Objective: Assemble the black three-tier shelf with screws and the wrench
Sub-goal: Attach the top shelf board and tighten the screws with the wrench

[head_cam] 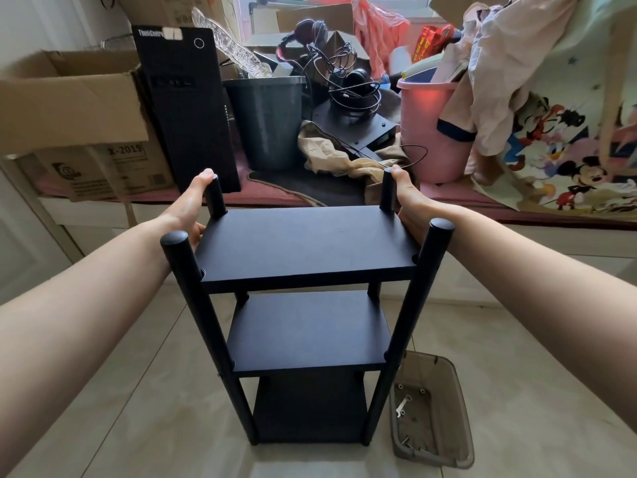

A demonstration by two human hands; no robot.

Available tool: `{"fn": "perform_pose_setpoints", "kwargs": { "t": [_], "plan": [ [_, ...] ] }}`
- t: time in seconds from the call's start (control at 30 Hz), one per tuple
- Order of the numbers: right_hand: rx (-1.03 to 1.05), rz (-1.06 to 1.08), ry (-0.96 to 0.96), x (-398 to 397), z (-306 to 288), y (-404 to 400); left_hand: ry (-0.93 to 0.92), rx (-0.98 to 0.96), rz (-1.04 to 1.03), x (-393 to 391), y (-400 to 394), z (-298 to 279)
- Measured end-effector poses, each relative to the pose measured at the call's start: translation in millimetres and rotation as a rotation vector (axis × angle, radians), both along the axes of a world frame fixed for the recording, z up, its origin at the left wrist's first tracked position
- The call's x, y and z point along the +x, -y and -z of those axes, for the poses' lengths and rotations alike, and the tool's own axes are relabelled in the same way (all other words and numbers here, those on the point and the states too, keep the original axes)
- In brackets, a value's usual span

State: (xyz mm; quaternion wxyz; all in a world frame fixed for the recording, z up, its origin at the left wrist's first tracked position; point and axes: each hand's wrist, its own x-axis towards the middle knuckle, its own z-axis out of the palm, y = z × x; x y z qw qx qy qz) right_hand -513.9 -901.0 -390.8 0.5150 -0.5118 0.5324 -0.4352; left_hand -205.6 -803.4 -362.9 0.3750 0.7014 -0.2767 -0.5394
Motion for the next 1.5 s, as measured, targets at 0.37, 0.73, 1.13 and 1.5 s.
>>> {"fn": "perform_pose_setpoints", "kwargs": {
  "t": [0.37, 0.73, 1.13, 1.5],
  "plan": [
    [0.342, -0.104, -0.165, -42.9, 11.5, -46.0, -0.049, -0.014, 0.143, 19.0, -19.2, 17.1],
    [0.279, -0.121, 0.234, -52.2, 19.5, -99.2, 0.007, -0.193, 0.110, 20.1, -71.1, 3.0],
    [0.206, 0.257, 0.310, -19.4, 17.4, -138.8, 0.185, -0.532, -0.154, 2.9, -97.9, -23.5],
    [0.063, 0.336, 0.190, 21.9, 39.3, -176.2, 0.181, -0.524, 0.132, -87.1, -140.8, 0.1]
  ]
}}
